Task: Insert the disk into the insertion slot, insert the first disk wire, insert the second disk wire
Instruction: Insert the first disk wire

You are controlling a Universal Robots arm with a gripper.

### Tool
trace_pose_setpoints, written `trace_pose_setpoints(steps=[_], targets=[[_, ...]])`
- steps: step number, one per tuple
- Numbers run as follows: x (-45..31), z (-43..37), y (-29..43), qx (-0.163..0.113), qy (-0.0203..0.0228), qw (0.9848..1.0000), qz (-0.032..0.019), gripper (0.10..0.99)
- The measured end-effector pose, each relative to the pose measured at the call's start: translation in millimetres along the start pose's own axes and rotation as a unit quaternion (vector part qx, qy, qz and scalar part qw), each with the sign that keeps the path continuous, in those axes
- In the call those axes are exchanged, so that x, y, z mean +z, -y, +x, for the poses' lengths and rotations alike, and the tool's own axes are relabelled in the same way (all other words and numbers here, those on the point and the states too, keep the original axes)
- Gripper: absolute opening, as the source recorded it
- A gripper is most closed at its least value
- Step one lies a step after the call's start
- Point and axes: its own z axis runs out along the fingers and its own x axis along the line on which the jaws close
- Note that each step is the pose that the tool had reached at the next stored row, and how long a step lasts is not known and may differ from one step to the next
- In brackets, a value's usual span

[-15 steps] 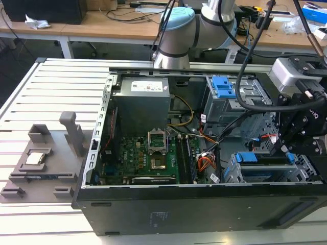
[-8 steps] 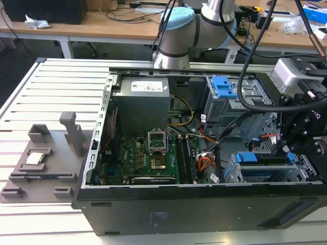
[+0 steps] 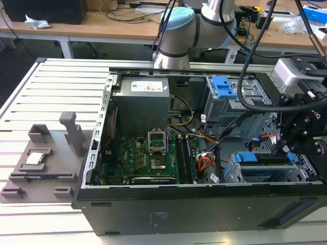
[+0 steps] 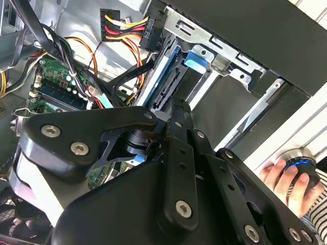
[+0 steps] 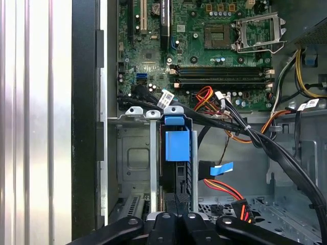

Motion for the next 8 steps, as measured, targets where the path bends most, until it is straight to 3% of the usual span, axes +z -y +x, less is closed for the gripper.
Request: trace_pose_setpoints(steps=[3,4,5,8], targets=[[0.0,0.0,0.0,0.0,0.0,1.0,0.0,0.294],[0.0,0.0,0.0,0.0,-0.0001,1.0,0.0,0.294],[0.0,0.0,0.0,0.0,-0.0001,1.0,0.0,0.361],[0.0,-2.2,0.0,0.0,-0.0001,1.0,0.0,0.361]])
